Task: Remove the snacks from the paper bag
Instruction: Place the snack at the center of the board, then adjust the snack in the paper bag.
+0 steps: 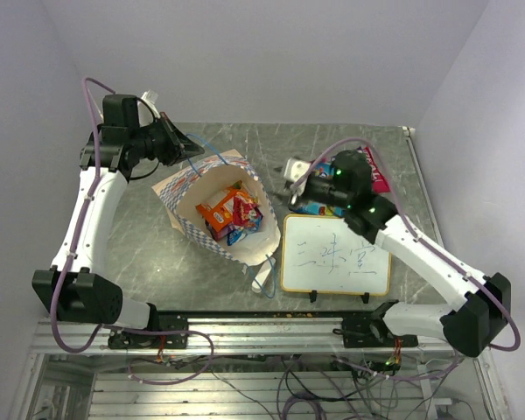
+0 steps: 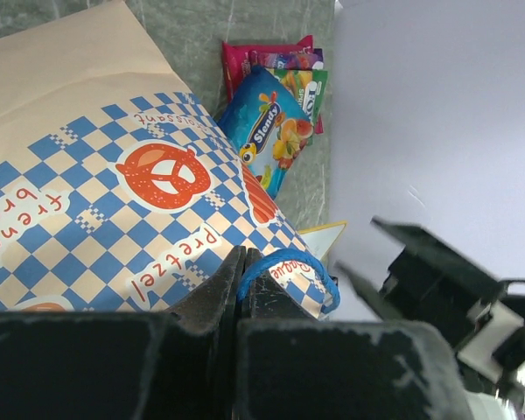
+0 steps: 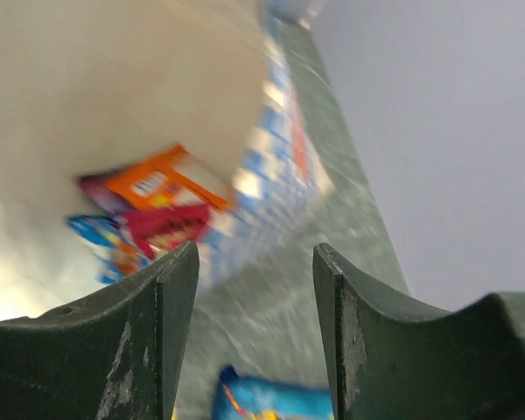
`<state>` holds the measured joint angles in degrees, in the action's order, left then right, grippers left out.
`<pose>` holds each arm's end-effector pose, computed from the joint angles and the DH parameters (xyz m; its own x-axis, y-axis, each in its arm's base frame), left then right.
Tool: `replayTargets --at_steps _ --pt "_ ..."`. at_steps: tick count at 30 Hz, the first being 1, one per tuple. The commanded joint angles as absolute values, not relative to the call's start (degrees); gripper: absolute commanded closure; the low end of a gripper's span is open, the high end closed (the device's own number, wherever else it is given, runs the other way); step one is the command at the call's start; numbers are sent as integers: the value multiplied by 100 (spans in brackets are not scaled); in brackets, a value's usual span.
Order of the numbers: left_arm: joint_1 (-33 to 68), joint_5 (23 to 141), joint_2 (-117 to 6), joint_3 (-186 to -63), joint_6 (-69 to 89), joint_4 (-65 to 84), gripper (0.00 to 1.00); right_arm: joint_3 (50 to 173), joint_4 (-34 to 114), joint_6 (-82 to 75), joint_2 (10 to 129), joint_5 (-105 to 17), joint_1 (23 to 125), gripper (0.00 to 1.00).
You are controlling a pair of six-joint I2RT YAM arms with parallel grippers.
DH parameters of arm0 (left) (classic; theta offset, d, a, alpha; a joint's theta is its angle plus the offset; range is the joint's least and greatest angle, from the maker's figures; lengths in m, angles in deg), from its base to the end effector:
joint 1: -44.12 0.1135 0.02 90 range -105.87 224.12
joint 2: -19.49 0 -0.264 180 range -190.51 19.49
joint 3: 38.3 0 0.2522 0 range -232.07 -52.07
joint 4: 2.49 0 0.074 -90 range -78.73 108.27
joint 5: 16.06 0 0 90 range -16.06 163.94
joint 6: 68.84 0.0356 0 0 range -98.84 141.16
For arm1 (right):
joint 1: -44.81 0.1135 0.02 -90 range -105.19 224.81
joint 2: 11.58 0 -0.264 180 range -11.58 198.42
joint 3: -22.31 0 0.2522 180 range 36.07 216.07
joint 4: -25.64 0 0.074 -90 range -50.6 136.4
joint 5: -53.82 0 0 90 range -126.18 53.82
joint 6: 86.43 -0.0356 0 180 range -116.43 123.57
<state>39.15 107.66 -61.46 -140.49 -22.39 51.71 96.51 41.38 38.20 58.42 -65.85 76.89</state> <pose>0.2976 -0.0457 0.4092 -0.7622 -0.5090 -0.4000 0.0151 0.6038 -0.7970 0.2313 0.1658 0.3591 0.3563 -0.3594 -0.8625 -0.8142 0.3335 -0.4753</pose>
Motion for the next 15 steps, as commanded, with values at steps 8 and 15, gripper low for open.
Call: replayTargets --at_steps 8,15 --pt "3920 10911 -5803 -13764 -2258 5036 93 10035 4143 4831 6908 -6084 9991 46" --pt "3916 11055 -5699 -13780 -2106 5313 93 10051 3444 5130 7816 -5494 10180 46"
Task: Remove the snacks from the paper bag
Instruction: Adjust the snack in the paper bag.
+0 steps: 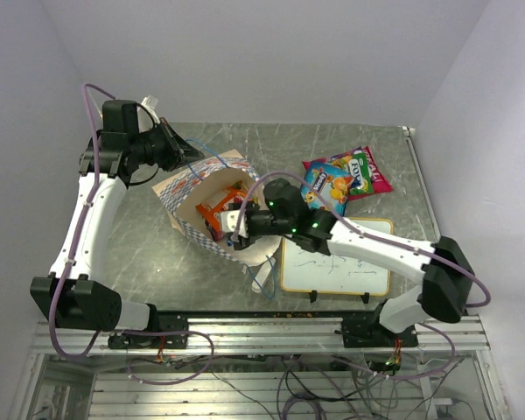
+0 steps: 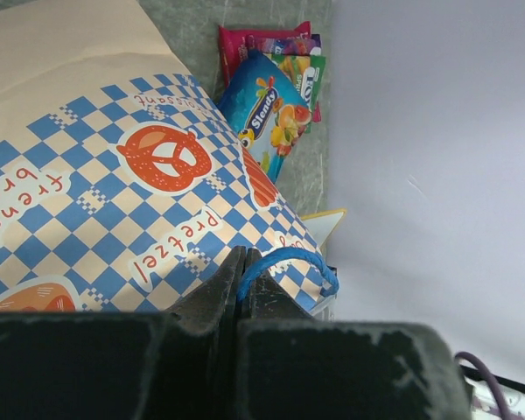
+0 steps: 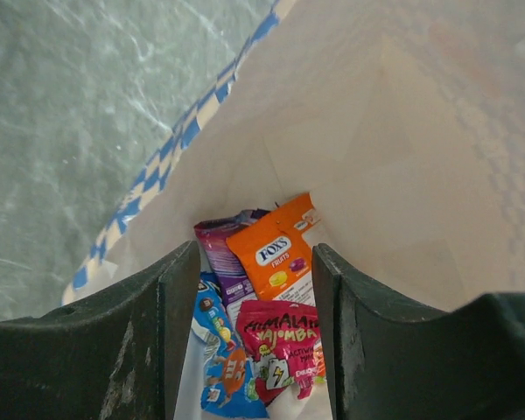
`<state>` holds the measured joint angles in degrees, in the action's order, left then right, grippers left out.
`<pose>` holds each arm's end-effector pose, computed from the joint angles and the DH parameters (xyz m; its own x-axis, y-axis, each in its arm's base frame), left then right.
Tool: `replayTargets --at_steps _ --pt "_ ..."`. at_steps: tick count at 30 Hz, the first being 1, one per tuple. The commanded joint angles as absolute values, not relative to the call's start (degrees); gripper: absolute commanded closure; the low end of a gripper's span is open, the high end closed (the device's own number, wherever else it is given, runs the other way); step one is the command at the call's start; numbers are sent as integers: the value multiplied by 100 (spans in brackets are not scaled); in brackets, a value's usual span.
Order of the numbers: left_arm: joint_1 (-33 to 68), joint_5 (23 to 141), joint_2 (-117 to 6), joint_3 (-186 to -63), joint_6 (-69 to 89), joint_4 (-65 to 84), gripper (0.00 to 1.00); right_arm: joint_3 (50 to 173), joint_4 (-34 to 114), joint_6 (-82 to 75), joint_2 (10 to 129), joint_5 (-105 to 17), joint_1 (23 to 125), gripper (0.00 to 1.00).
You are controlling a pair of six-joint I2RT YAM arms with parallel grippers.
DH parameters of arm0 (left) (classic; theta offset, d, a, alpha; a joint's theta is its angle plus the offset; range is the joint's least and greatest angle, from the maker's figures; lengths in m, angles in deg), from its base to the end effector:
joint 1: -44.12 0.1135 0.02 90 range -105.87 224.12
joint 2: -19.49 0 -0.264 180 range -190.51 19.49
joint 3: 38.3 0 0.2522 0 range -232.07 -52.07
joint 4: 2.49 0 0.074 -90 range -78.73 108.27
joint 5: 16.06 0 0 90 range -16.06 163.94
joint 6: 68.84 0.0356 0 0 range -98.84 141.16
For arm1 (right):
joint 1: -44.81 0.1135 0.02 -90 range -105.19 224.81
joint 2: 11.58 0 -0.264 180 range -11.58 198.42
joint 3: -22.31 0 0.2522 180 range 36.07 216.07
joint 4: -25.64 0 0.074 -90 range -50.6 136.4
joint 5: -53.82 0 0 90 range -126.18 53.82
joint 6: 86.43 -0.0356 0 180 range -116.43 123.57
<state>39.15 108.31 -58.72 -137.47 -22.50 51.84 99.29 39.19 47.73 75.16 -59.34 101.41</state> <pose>0.2851 -0.0450 0.4053 -0.7701 -0.5050 -0.3898 0.0132 0.5982 -0.8012 0.1818 0.3012 0.2921 0.5170 -0.3795 -0.7673 -0.8450 -0.0834 -0.5282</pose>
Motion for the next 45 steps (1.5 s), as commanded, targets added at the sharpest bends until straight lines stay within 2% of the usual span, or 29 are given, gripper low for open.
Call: replayTargets --at_steps 1,12,23,34,37,40,45 --pt "3920 11089 -5685 -13772 -2096 5345 93 10115 3515 5307 7955 -5395 10182 46" --pt "3920 11373 -5518 -13590 -2092 5452 93 10367 2962 5575 9375 -4479 10154 45" --pt "3920 11385 -5433 -13557 -1828 5870 93 10630 2543 5263 10164 -4304 9904 42" --pt "3920 11419 -5469 -13635 -1636 6083 93 11263 2737 5258 10924 -4526 9596 43" --pt "3920 11408 -5460 -13631 -1585 6136 93 11525 2854 5270 11112 -4525 9491 47" --pt "3920 11351 -5525 -13772 -1448 6297 93 11785 2993 5310 11274 -4560 9388 56" --pt "3929 11151 -5704 -14191 -1150 6630 93 12031 3131 5401 11334 -4732 9333 80"
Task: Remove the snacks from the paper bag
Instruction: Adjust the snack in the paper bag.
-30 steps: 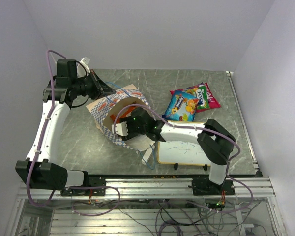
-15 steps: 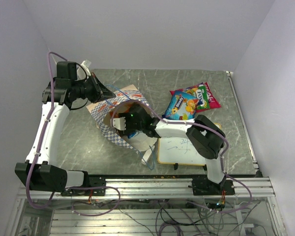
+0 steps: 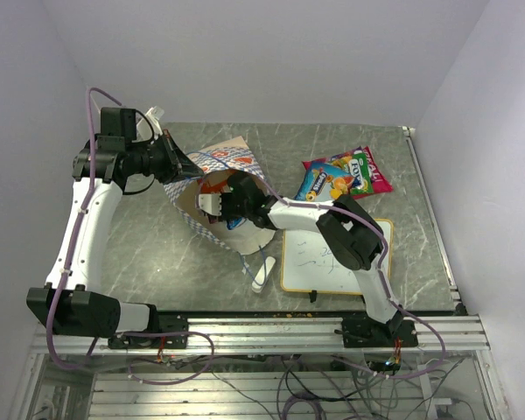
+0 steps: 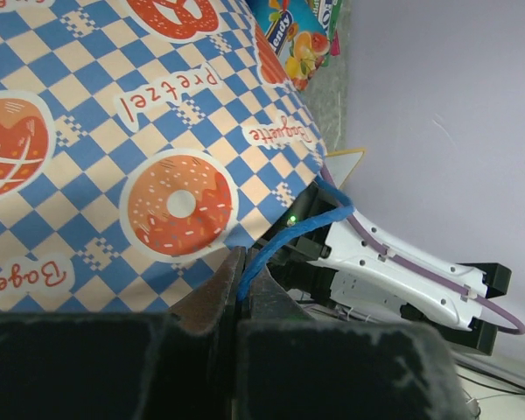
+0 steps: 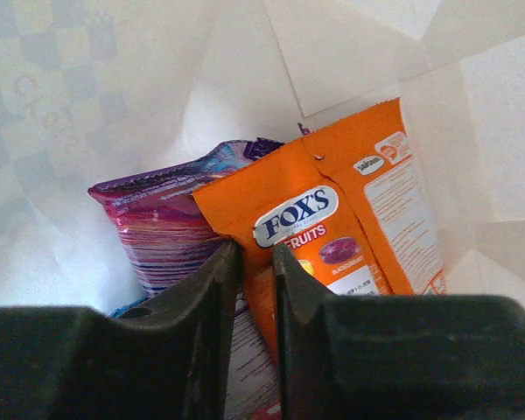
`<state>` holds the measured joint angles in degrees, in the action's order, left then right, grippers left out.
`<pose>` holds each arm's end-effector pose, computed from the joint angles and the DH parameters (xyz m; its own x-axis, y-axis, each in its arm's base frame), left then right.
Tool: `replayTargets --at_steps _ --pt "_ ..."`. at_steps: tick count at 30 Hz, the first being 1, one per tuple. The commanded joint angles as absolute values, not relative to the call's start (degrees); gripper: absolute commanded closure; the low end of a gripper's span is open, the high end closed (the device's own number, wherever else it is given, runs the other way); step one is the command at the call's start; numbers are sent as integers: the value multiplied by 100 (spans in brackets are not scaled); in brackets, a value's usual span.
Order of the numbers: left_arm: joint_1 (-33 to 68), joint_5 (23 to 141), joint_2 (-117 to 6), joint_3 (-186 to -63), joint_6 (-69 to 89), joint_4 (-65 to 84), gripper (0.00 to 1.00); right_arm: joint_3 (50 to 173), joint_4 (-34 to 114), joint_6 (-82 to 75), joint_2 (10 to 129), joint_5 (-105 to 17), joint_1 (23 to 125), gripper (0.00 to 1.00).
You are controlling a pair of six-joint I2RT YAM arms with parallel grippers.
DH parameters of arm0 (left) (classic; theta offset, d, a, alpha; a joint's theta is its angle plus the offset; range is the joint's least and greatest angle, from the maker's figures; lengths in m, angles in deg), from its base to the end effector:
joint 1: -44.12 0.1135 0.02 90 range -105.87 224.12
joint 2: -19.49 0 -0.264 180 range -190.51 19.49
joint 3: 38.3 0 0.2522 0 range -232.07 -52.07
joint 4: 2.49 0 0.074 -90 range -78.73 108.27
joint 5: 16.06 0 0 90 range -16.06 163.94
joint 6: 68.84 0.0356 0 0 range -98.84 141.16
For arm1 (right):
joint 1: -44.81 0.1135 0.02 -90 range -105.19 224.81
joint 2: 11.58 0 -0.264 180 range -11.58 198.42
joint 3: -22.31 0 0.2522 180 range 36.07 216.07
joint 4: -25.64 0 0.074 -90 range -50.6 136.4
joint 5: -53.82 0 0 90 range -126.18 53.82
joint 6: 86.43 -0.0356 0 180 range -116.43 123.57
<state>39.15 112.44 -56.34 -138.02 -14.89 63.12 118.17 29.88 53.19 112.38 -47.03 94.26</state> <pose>0.2591 -0.0448 0.4038 -0.8483 -0.3885 -0.3597 0.0389 0.6317 -0.7742 0.3083 0.3706 0.1554 0.4219 -0.6577 -0.6241 -0.8154 0.0257 -0.5784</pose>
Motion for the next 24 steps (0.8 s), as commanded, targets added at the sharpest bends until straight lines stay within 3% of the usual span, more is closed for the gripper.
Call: replayTargets --at_steps 1,6,24 --pt "3936 11129 -5725 -14231 -1119 6657 93 12049 3113 5396 11324 -4734 9324 86" --pt "4038 11085 -5781 -14310 -1073 6677 93 12108 3080 5408 11209 -4788 9299 100" --pt "4269 11121 -5733 -13993 -1506 6221 93 11327 2696 4677 9749 -6094 9346 100"
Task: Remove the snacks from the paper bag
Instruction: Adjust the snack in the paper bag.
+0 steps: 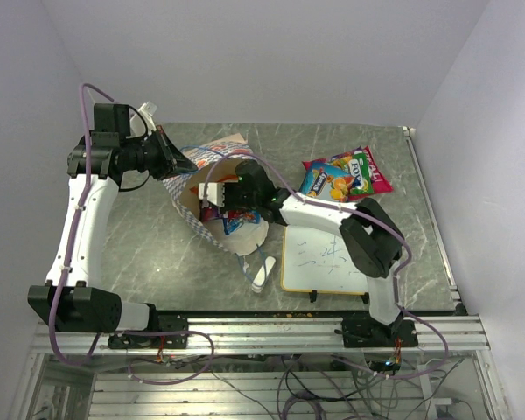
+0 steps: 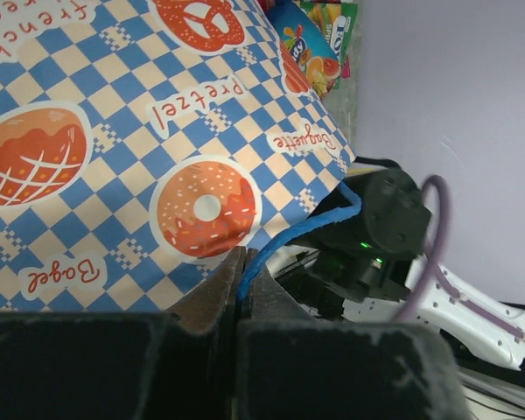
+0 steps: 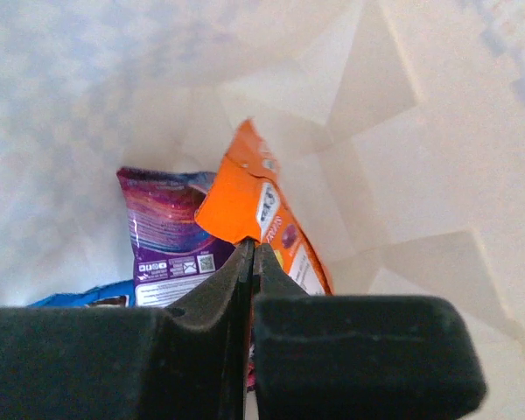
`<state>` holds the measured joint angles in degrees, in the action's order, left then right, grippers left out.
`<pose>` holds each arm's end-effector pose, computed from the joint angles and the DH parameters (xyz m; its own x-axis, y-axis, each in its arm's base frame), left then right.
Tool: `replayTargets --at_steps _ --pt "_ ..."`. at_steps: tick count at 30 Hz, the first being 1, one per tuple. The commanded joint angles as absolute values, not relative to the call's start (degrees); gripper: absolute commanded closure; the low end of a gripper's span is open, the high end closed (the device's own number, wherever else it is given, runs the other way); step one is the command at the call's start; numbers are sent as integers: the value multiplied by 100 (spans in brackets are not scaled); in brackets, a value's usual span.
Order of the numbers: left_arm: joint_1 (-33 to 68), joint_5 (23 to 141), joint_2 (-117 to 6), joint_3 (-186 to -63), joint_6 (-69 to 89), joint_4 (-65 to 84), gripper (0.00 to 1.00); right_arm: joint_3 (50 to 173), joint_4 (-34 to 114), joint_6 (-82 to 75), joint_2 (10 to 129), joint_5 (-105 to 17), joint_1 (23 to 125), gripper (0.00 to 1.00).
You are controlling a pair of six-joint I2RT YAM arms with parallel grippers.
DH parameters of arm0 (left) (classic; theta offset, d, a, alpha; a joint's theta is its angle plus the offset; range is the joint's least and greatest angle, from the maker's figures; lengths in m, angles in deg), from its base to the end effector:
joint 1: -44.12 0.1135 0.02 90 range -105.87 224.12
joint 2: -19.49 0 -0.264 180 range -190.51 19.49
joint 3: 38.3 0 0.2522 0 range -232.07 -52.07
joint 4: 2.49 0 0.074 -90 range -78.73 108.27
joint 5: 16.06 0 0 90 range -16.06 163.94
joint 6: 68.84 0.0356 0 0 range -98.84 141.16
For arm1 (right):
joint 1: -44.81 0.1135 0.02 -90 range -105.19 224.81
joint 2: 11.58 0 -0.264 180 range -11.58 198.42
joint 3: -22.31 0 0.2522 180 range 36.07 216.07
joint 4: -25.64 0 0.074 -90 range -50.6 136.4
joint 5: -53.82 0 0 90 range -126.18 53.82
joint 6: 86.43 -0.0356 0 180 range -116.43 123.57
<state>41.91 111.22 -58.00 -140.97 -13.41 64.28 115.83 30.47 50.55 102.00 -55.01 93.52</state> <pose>0.2666 -0.0319 0.4106 -0.8205 -0.4202 -0.3877 0.0217 0.6548 -0.7555 0.2950 0.3534 0.2236 0.4717 -0.5115 -0.7182 -0.8201 0.0448 -0.5705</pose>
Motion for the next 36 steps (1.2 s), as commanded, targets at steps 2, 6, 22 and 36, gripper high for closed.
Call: replayTargets --at_steps 2,6,22,36 --pt "4297 11128 -5722 -13958 -1596 6168 93 11131 2522 4450 9578 -6185 9347 100" --pt "4324 11203 -5691 -13862 -1820 5992 93 11002 2476 4055 9310 -6292 9342 100" --pt "4325 11421 -5585 -13346 -2472 5250 93 10160 3258 5209 8789 -6882 9507 100" --pt "4325 11388 -5785 -13739 -2274 5622 93 9657 2903 6460 9195 -6105 9589 53"
